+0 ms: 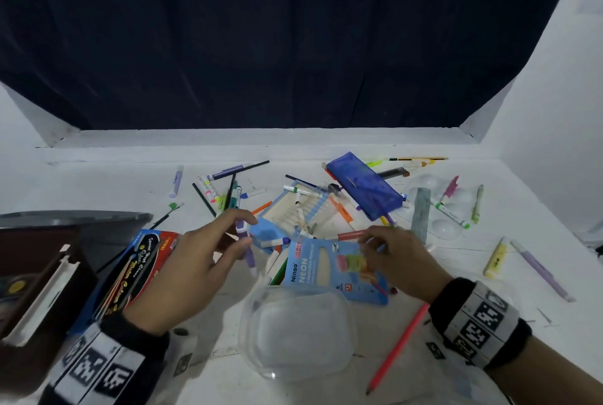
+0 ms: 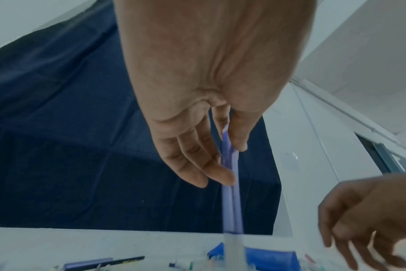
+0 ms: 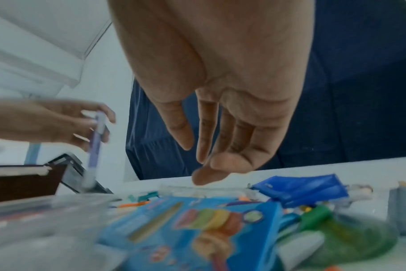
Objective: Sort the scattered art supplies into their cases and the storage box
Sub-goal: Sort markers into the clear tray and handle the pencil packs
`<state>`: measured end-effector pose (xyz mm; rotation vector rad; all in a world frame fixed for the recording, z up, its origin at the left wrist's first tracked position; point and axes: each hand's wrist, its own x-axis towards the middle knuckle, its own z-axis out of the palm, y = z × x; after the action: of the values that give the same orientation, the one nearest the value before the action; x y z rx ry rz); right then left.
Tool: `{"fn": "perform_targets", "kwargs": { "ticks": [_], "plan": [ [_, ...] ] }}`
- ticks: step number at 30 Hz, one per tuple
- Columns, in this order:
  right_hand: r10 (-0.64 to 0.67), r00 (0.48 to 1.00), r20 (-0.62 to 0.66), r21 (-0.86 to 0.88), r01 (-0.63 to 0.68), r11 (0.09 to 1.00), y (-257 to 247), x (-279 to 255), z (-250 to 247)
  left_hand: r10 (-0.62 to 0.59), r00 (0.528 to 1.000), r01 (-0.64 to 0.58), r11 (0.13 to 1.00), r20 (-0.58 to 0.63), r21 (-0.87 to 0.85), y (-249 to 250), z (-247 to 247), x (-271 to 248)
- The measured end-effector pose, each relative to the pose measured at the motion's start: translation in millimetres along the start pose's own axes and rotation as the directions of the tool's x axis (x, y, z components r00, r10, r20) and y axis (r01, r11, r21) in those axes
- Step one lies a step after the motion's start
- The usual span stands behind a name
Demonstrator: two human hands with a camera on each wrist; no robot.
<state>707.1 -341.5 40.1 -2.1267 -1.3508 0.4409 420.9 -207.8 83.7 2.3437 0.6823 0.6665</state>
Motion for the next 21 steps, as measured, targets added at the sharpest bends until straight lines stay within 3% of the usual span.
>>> {"fn": "perform_targets", "kwargs": {
  "ticks": [4, 8, 13, 21],
  "plan": [
    [-0.045, 0.999, 0.025, -0.280, 0.050, 0.959, 23.6, 44.7, 1.6, -0.129, 0.991, 0.116, 0.946, -0.023, -0.302, 2.3, -2.7, 5.7],
    [0.040, 0.995, 0.087, -0.457, 0.004, 0.890, 42.9, 75.5, 8.8, -0.235, 0.972, 0.185, 0.829, -0.028, -0.528, -1.2, 1.0, 10.1],
    [0.113, 0.979, 0.168, -0.601, 0.011, 0.799, 45.5, 86.5, 12.1, -0.294, 0.955, 0.261, 0.776, 0.037, -0.574, -9.5, 3.4, 1.0],
    [0.062, 0.988, 0.142, -0.591, 0.034, 0.806, 36.6, 79.6, 10.8, -0.374, 0.921, 0.378, 0.776, 0.114, -0.505, -7.6, 8.8, -20.8]
  ]
}}
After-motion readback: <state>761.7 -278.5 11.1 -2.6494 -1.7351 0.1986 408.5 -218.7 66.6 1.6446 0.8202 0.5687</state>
